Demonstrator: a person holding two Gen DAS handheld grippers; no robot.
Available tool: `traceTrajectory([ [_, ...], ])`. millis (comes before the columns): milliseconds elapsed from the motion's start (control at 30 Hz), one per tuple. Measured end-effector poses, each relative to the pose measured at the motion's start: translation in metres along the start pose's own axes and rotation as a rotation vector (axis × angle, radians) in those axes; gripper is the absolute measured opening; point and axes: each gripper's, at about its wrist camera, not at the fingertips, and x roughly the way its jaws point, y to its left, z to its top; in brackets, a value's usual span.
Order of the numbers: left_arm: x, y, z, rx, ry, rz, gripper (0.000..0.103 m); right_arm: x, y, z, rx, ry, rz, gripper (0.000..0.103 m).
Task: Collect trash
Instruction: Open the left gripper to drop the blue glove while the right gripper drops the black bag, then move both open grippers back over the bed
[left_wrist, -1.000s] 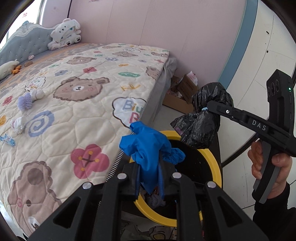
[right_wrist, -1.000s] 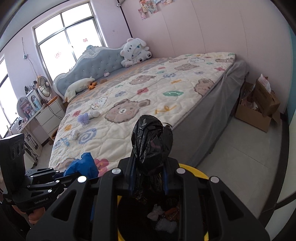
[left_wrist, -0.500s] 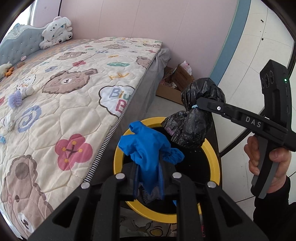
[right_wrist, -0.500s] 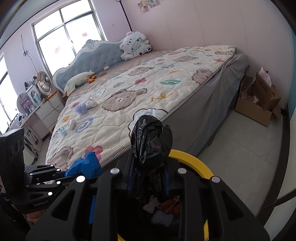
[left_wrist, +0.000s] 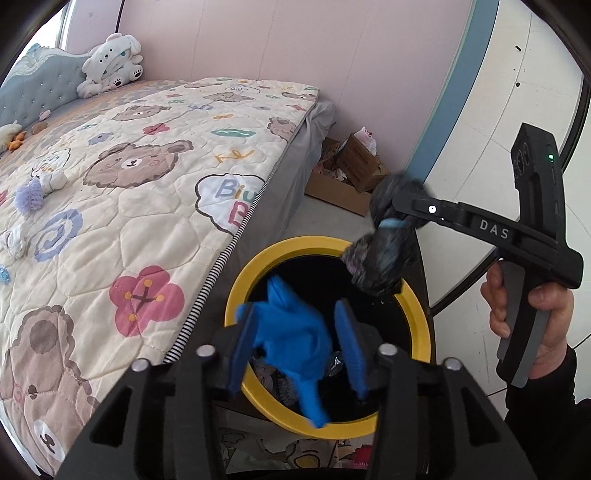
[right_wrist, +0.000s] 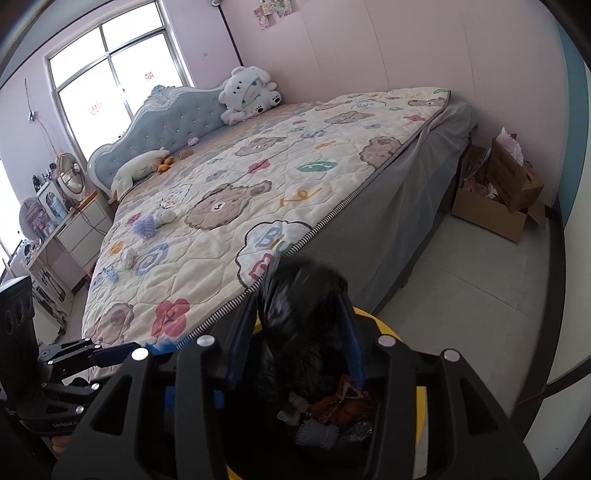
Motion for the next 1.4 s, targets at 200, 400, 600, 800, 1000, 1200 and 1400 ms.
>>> traceTrajectory([
  [200, -0.008, 0.011, 0.003, -0.023, -0.027, 0.001, 0.056, 0.001, 0.002, 0.006, -0.004, -0.009, -0.013, 0.048],
  [400, -0.021, 0.033, 0.006, -0.053, -0.063, 0.032, 0.057, 0.01, 0.014, 0.016, -0.021, -0.035, 0.014, 0.048],
  [600, -0.039, 0.067, 0.013, -0.111, -0.118, 0.09, 0.058, 0.035, 0.044, 0.036, -0.068, -0.05, 0.074, 0.048],
  [800, -0.06, 0.108, 0.019, -0.169, -0.185, 0.168, 0.06, 0.076, 0.088, 0.054, -0.126, -0.04, 0.155, 0.048],
  [1000, -0.076, 0.153, 0.021, -0.237, -0.226, 0.246, 0.061, 0.115, 0.134, 0.07, -0.175, -0.025, 0.224, 0.049],
  [1200, -0.085, 0.201, 0.016, -0.323, -0.249, 0.329, 0.061, 0.157, 0.175, 0.084, -0.215, 0.001, 0.271, 0.05],
  [1400, -0.084, 0.249, 0.006, -0.401, -0.231, 0.407, 0.061, 0.2, 0.218, 0.094, -0.267, 0.035, 0.308, 0.054],
])
